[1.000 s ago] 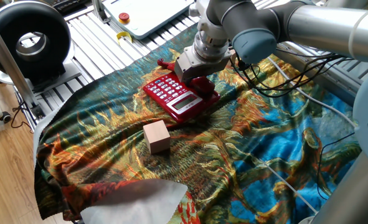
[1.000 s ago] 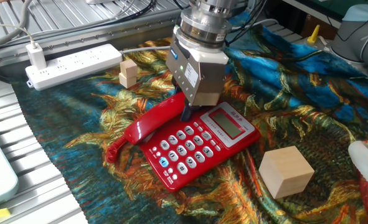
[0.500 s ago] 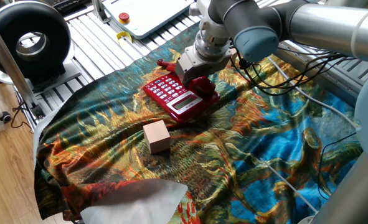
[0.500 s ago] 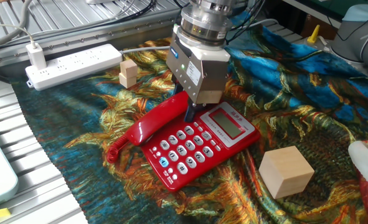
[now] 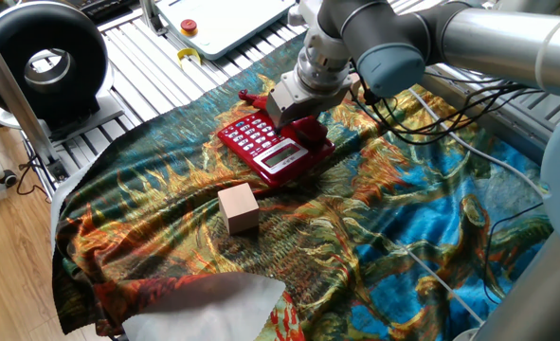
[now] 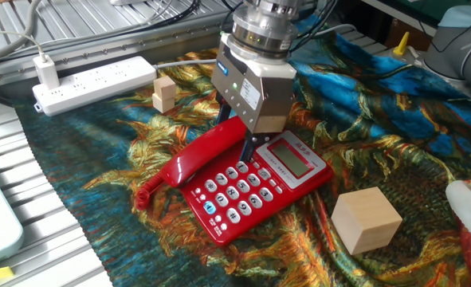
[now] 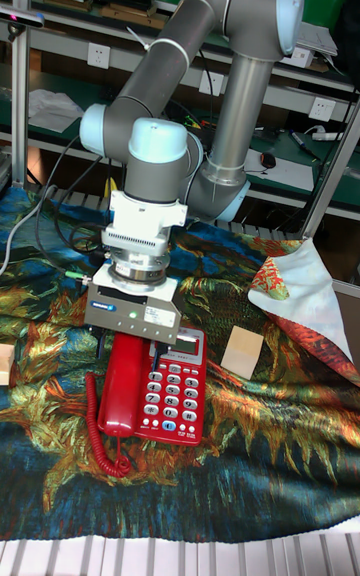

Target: Place the handset of the telephone on the corresponding phone cradle

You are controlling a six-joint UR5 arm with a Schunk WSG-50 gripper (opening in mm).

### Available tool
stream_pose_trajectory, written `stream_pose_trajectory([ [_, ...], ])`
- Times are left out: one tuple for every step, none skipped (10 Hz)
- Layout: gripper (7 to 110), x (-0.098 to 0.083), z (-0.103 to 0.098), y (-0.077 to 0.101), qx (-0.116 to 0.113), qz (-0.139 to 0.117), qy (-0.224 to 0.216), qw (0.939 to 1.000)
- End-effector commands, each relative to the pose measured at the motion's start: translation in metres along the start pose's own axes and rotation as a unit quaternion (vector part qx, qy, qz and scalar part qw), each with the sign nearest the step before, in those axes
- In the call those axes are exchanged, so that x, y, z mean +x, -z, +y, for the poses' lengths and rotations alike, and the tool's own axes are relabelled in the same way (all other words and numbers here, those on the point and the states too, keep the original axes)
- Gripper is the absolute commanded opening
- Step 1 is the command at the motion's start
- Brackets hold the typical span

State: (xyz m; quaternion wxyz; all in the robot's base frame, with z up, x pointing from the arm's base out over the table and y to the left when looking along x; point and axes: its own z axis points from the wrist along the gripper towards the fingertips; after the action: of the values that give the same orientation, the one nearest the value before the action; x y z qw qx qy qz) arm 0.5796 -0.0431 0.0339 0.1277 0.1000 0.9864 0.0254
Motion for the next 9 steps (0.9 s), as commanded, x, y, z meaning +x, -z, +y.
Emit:
stream_pose_trajectory([
  [88,-0.003,0.003,0.008,-0.005,-0.004,-0.005,1.0],
  [88,-0.004,0.003,0.007,-0.006,-0.005,-0.008,0.9999],
  [88,-0.003,0.006,0.007,-0.01,-0.006,-0.013,0.9998],
  [66,-0.002,0.011,0.007,-0.013,-0.008,-0.018,0.9997],
  [66,-0.001,0.014,0.008,-0.013,-0.007,-0.026,0.9995],
  [66,0.0,0.019,0.01,-0.014,-0.004,-0.034,0.9993],
  [66,0.001,0.021,0.011,-0.014,-0.003,-0.038,0.9992],
  [66,0.0,0.021,0.011,-0.014,-0.004,-0.038,0.9992],
  [66,-0.001,0.019,0.009,-0.015,-0.007,-0.036,0.9992],
])
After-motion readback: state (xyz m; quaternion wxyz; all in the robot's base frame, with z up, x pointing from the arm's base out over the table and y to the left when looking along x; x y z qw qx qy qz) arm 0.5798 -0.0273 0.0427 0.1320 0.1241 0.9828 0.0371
